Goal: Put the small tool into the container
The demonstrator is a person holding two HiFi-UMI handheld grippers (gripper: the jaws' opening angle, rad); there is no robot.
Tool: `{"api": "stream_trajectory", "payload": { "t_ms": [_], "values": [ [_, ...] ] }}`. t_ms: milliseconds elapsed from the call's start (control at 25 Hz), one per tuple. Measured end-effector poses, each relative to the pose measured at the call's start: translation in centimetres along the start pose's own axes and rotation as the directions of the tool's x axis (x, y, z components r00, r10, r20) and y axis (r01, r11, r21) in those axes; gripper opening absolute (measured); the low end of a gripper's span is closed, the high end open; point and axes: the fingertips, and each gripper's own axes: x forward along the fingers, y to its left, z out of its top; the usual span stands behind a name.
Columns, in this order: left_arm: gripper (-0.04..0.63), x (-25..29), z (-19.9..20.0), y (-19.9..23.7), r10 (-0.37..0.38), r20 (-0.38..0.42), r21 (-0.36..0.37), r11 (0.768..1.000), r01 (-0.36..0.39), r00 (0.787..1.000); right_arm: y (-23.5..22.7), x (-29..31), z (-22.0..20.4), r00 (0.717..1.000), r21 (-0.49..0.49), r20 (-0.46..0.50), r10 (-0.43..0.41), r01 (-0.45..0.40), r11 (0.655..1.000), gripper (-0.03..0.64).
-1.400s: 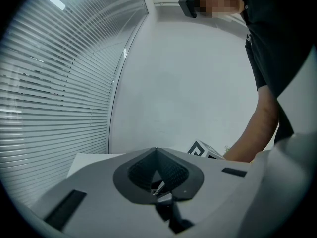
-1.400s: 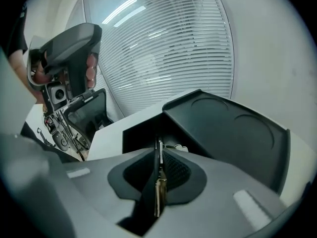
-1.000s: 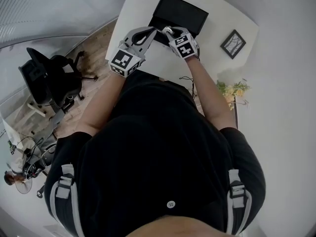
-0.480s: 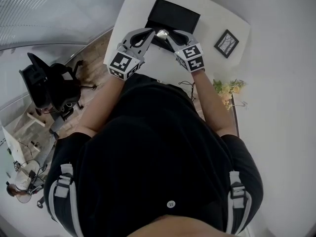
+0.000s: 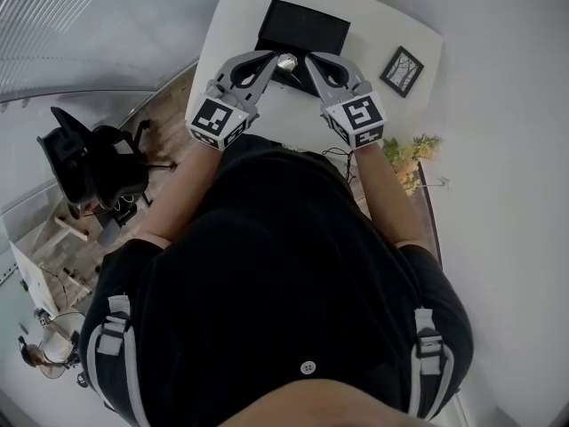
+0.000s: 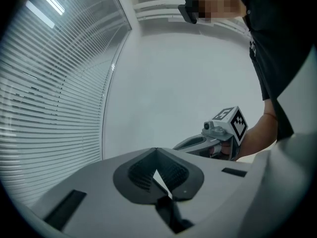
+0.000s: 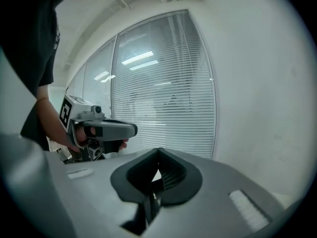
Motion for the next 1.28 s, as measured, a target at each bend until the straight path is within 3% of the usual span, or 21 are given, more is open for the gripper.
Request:
{"api": "stream_trajectory", "payload": {
  "t_ms": [560, 1280],
  "values": [
    [0.008, 1.3, 5.2, -2.8, -0.105, 0.073, 0.042, 0.994, 0.102, 0.992, 0.5, -4.6, 6.6, 0.981, 0.002, 0.189, -0.048, 0.049, 0.999, 0.011],
    [0.008, 1.6, 6.7, -2.9, -0.131, 0.089, 0.043, 0.991, 0.127, 0.987, 0.3, -5.4, 9.0, 0.975, -0.051, 0.218, -0.036, 0.049, 0.998, 0.011]
  ]
}}
